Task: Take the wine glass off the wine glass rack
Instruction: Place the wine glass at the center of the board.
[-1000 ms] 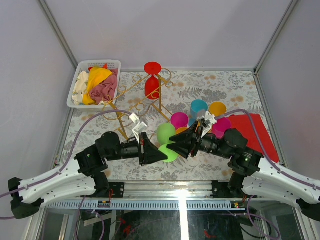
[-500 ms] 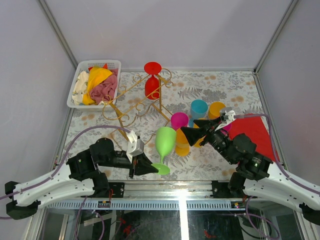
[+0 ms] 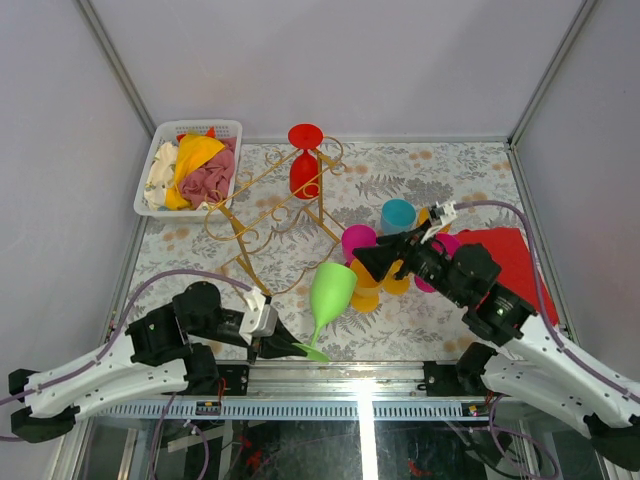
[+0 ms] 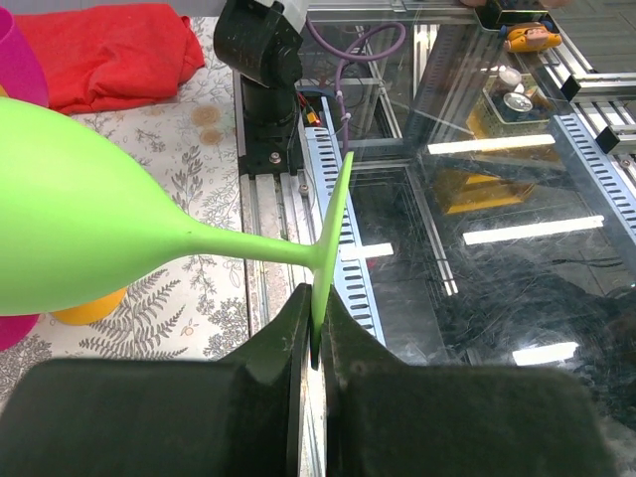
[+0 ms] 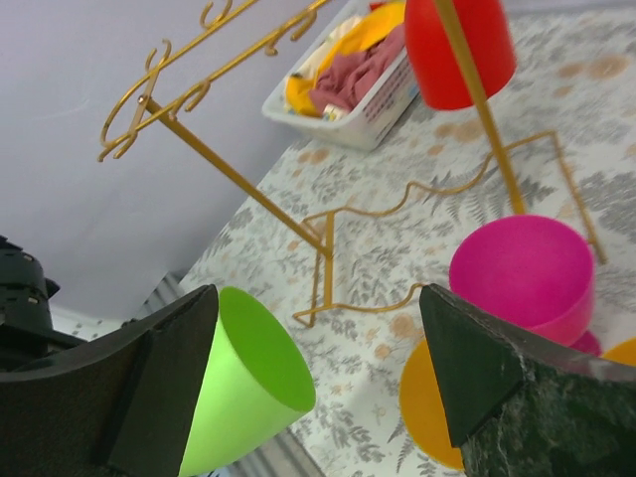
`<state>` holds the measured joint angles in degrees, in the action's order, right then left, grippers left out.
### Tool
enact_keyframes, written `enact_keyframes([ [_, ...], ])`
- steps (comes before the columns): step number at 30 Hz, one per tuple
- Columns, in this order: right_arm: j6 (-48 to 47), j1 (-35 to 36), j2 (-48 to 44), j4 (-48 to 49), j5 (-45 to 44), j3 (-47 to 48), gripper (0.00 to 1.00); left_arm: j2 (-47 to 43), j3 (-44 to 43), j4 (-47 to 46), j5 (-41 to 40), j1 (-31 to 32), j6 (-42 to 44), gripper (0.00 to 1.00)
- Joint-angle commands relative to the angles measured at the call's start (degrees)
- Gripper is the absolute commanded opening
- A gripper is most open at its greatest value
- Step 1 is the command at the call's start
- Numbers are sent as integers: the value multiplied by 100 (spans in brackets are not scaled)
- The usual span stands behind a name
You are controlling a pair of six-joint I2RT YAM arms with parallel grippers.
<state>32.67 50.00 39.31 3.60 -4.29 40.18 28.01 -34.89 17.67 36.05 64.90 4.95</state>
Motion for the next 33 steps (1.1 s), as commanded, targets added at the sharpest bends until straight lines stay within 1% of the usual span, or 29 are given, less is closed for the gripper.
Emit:
enact_keyframes([
  [1,957,-1011,290,890,2630,114,88,-207,41,7,40,43,264,0],
  [3,1306,-1157,341,1510,3272,-65,86,-249,69,31,38,40,309,0],
  [5,1490,-1168,405,1832,3524,-151,84,-240,48,108,53,47,381,0],
  [11,1686,-1167,963,2006,4625,6,77,-238,-10,114,45,42,446,0],
  [16,1720,-1168,1207,2026,4815,16,72,-311,-26,48,66,45,416,0],
  [19,1877,-1168,1264,2359,5154,-100,72,-293,8,18,98,44,336,0],
  [22,2071,-1168,1220,2578,5242,-253,66,-279,54,12,88,44,245,0],
  [26,2427,-1167,1214,3285,5667,-419,61,-322,139,-92,55,42,212,0],
  [30,2527,-1168,1288,3458,6018,-397,57,-361,100,-127,-4,46,221,0],
  [33,2607,-1163,1311,3675,6131,-447,51,-397,59,-145,14,46,231,0],
])
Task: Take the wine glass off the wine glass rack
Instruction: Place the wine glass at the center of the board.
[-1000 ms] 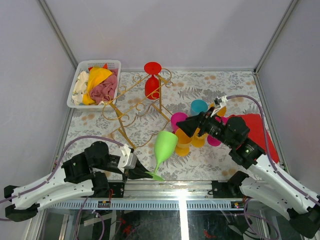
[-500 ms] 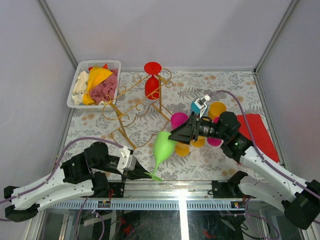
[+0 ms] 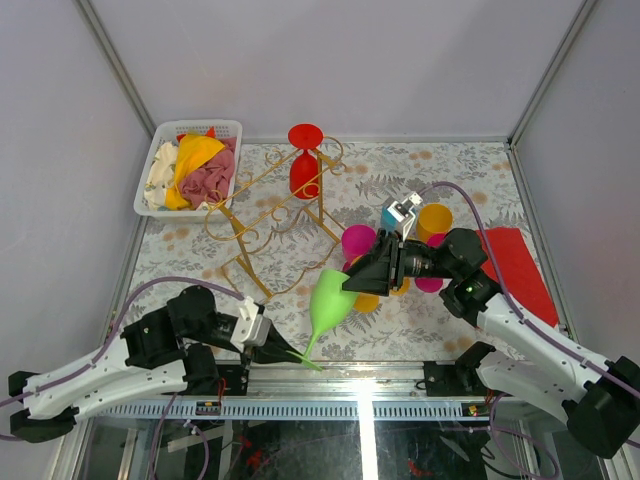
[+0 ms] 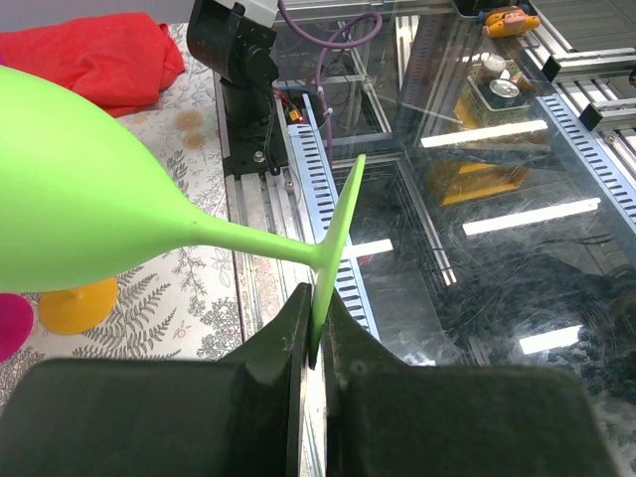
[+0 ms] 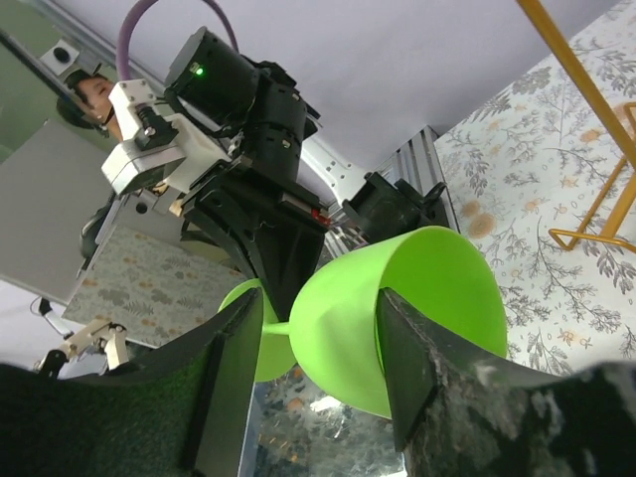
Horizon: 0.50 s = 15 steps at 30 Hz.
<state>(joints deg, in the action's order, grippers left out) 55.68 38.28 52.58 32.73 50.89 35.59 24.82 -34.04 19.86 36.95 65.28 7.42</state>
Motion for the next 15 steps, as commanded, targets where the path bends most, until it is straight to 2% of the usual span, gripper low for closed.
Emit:
enact_keyframes([
  [1,289,12,9,778,659,-10,48,-100,-41,-379,-22,14,-2,0],
  [5,276,8,155,685,891,41,39,-248,-91,-434,81,5,171,0],
  [8,499,20,206,1077,1037,-9,32,-251,-143,-332,13,7,279,0],
  [12,435,37,140,1005,1063,-18,34,-192,-155,-246,-110,6,329,0],
  [15,442,67,139,1047,1185,-9,40,-197,-148,-290,-102,11,349,0],
])
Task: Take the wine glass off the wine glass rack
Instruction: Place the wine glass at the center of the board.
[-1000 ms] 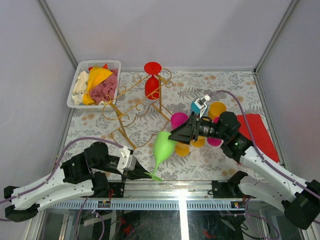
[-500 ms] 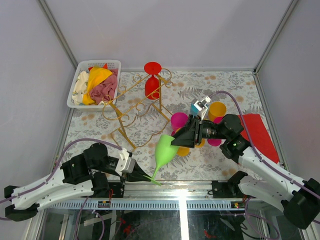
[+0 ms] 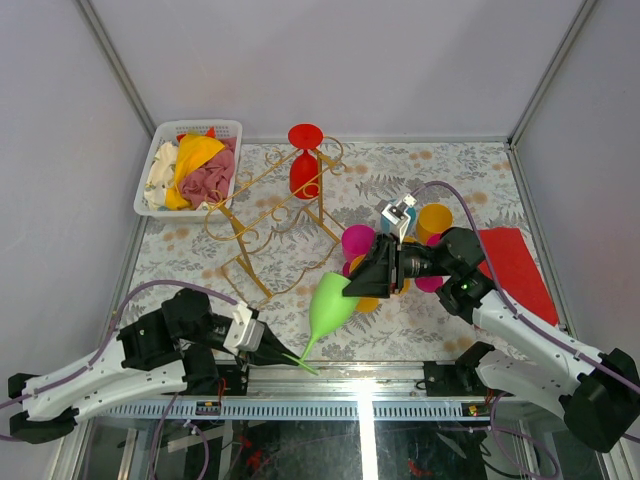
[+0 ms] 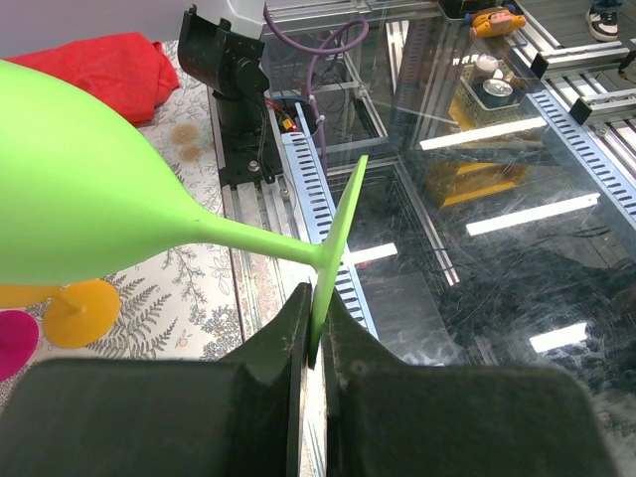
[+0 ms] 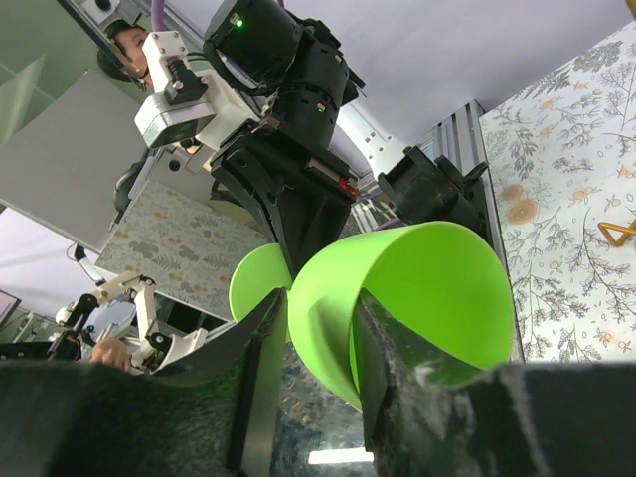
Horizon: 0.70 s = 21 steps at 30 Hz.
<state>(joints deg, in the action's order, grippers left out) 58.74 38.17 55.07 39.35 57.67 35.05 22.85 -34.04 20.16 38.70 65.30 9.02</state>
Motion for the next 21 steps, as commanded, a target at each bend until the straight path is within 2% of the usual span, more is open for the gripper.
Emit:
enact_keyframes([
  [1,130,91,-106,433,549,39,43,-2,-146,-352,-287,9,180,0],
  [4,105,111,-89,477,641,29,44,-87,-122,-526,-238,5,86,0],
  [11,114,177,-25,605,754,46,24,-403,-6,-636,-182,1,59,0],
  [15,210,299,-35,859,778,40,35,-493,86,-646,-338,4,27,0],
  [18,208,425,-56,1026,810,39,34,-452,108,-609,-435,-5,5,0],
  [21,179,506,-63,1095,840,52,20,-367,85,-552,-513,9,8,0],
])
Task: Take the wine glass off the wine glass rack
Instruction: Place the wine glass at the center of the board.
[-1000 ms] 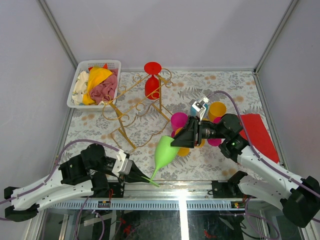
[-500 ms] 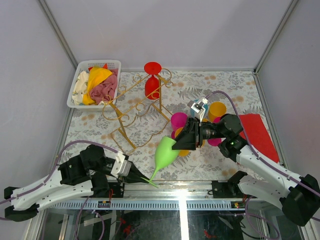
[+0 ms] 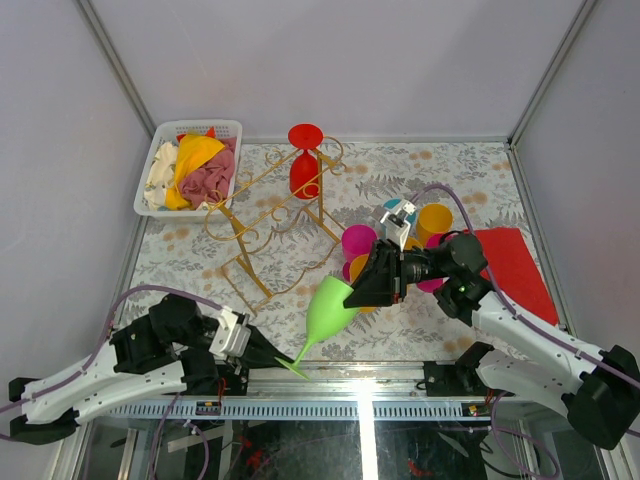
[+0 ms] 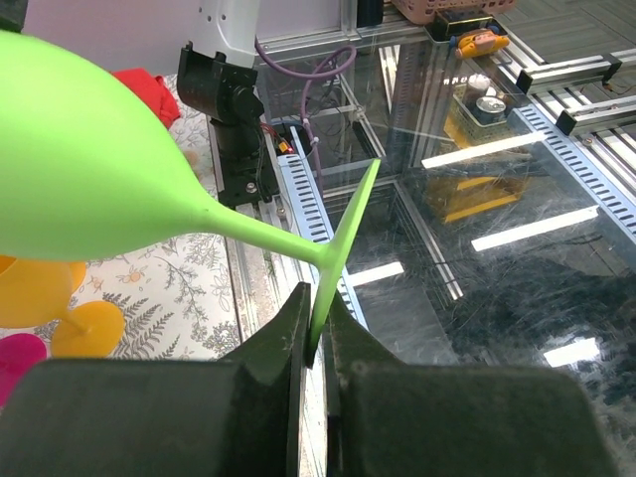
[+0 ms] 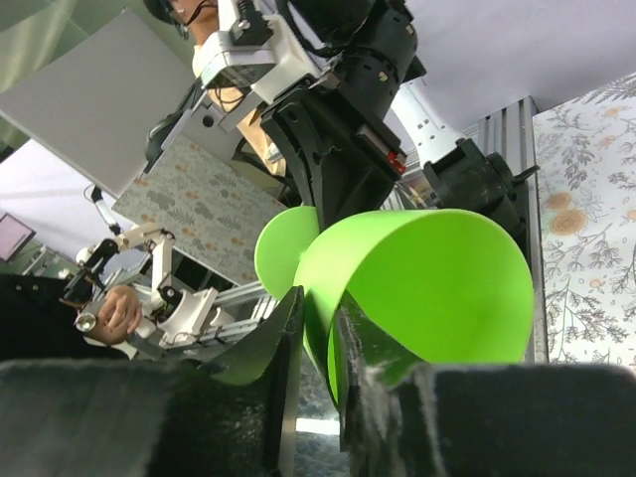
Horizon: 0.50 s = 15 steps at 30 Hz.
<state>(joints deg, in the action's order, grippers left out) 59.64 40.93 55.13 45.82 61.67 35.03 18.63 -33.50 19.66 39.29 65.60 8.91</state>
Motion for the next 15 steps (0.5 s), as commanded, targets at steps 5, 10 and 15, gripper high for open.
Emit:
enact_keyframes([
  [5,-258,240,-118,-11,278,157,0,96,-40,-379,-647,-24,36,3],
  [10,-863,235,-278,-795,-61,291,0,29,-59,-357,-788,-29,-136,23],
  [15,-1097,248,-382,-1169,-292,353,0,-17,-76,-328,-826,-23,-301,42],
])
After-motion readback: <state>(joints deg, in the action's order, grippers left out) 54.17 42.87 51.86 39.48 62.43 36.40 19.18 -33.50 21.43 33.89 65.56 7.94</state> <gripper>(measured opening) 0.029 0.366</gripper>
